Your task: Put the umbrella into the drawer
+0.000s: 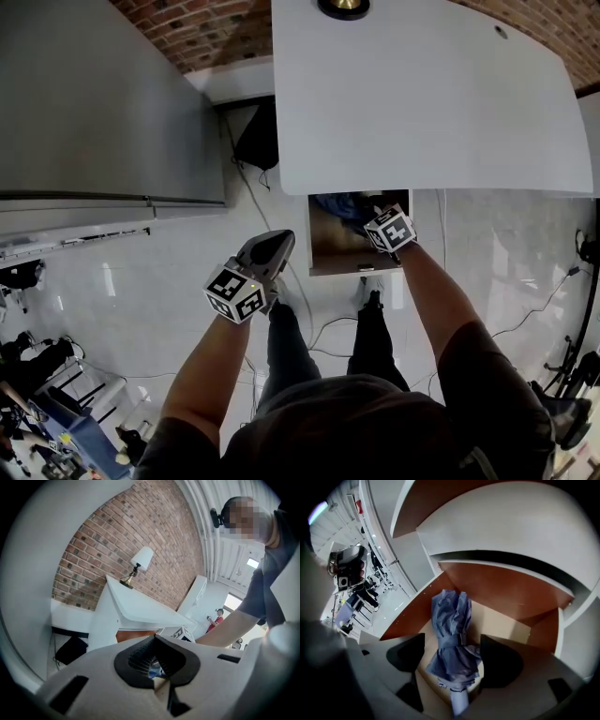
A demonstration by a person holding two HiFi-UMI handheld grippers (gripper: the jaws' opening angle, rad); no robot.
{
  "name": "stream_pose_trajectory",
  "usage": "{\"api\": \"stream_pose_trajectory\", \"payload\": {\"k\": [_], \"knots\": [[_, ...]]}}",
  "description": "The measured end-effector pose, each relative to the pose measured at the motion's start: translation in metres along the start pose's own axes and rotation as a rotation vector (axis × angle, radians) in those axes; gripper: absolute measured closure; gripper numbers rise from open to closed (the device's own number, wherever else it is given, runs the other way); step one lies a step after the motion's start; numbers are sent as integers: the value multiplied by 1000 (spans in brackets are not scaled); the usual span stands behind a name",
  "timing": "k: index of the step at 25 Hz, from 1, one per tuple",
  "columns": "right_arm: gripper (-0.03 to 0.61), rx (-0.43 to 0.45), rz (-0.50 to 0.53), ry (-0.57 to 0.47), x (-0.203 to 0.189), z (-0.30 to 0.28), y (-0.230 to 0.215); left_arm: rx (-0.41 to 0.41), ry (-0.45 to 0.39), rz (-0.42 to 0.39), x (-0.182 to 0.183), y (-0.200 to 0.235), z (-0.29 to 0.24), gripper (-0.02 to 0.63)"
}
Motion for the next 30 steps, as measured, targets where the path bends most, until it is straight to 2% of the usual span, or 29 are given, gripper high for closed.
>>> {"api": "stream_pose_trajectory", "payload": {"k": [6, 15, 21, 25, 30], "knots": [[219, 14, 17, -21, 25, 48, 16, -6, -26, -44, 38, -21, 5, 614], [239, 28, 49, -117, 90, 138, 41, -29, -59, -101, 104, -69, 13, 614], [275, 28, 75, -289, 149, 213, 51, -49, -97, -146, 145, -104, 21, 614], [331, 26, 114, -416, 182, 270, 58, -68, -130, -178, 172, -127, 26, 614], [436, 0, 104, -574, 211, 333, 67, -76, -161, -248, 205, -150, 36, 614]]}}
Point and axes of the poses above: the fingertips, and each gripper's own axes: z backward along the fingers, y to its left, x out of its top, the point moved 10 cm from there along z, backward along the fingers, and after that the axes turned 15 degrees about -y, right-handed, at the moved point
